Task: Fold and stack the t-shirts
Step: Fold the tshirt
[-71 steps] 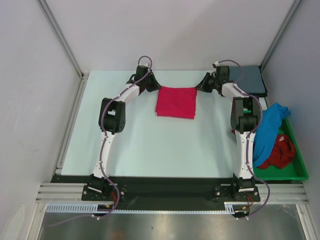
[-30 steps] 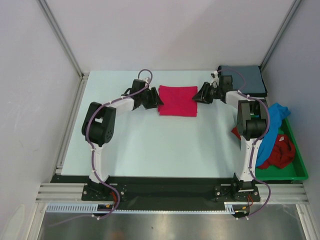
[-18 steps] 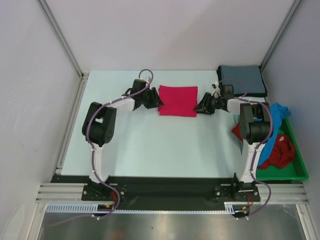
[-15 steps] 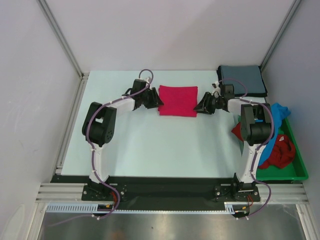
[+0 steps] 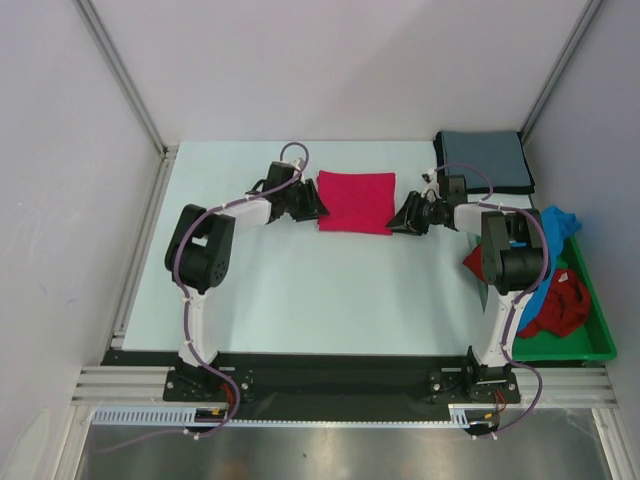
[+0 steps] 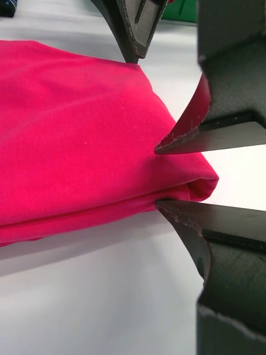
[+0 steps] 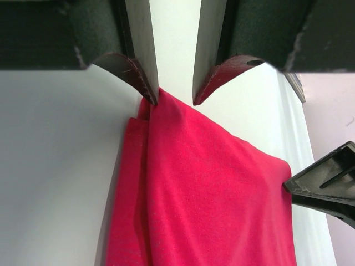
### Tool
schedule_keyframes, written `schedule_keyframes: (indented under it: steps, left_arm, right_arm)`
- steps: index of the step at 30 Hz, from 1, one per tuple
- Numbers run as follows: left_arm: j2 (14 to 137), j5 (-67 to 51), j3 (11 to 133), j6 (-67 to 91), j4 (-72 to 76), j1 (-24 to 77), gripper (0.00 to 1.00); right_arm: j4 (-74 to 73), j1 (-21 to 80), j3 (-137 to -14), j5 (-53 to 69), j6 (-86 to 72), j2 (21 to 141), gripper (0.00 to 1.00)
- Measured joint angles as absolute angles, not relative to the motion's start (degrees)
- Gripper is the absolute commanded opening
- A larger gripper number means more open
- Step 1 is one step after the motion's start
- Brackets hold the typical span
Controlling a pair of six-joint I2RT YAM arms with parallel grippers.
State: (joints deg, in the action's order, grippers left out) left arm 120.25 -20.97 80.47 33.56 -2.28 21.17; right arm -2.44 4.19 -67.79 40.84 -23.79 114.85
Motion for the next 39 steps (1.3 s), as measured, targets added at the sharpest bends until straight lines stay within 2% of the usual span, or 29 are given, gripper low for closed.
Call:
schedule_keyframes:
  steps: [3,10,13,17,20,26,29,30,34,36,39]
  left_arm:
    - [120.25,-20.99,80.05,33.56,-2.28,21.34,0.36]
    - [120.25,-21.02,78.48,33.63,-2.22,21.54,0.39]
    - [120.25,-21.08,78.30,33.69,-2.24,21.65,0.35]
    - [120.25,-21.08,78.30,34.11,-2.22,21.76,0.22]
    - [120.25,-20.38,78.30,34.00,-2.42,21.78,0.17]
    - [120.25,-19.22,78.30,33.52,-3.49,21.80,0.13]
    - [120.25,-19.22,78.32,33.47,-3.57,21.80,0.12]
    - [120.25,-19.22,78.32,33.45,-3.60,21.80,0.11]
    - [120.25,-19.22,78.32,33.45,-3.62,21.80,0.09]
    - [120.25,-19.22,78.32,33.45,-3.64,21.80,0.08]
    - [120.25,-19.20,78.32,33.45,-3.64,21.80,0.03]
  right_arm:
    - [-1.56,4.19,-67.31,40.84,-23.94,114.85,0.35]
    - [-0.99,4.12,-66.48,40.12,-23.59,114.74,0.40]
    - [-0.97,4.12,-66.48,40.10,-23.44,114.74,0.40]
    - [-0.97,3.90,-66.48,40.01,-23.40,114.74,0.37]
    - [-0.95,3.66,-66.48,39.97,-23.35,114.74,0.38]
    - [-0.91,2.87,-66.48,39.99,-23.31,114.74,0.40]
    - [-0.60,2.83,-66.57,40.36,-23.38,114.83,0.33]
    - [-0.27,2.85,-66.59,40.69,-23.49,114.87,0.26]
    - [1.26,3.18,-66.59,41.89,-24.34,115.46,0.11]
    - [1.98,3.29,-66.57,42.48,-24.95,115.81,0.00]
    - [3.03,3.25,-66.37,42.83,-26.15,115.87,0.00]
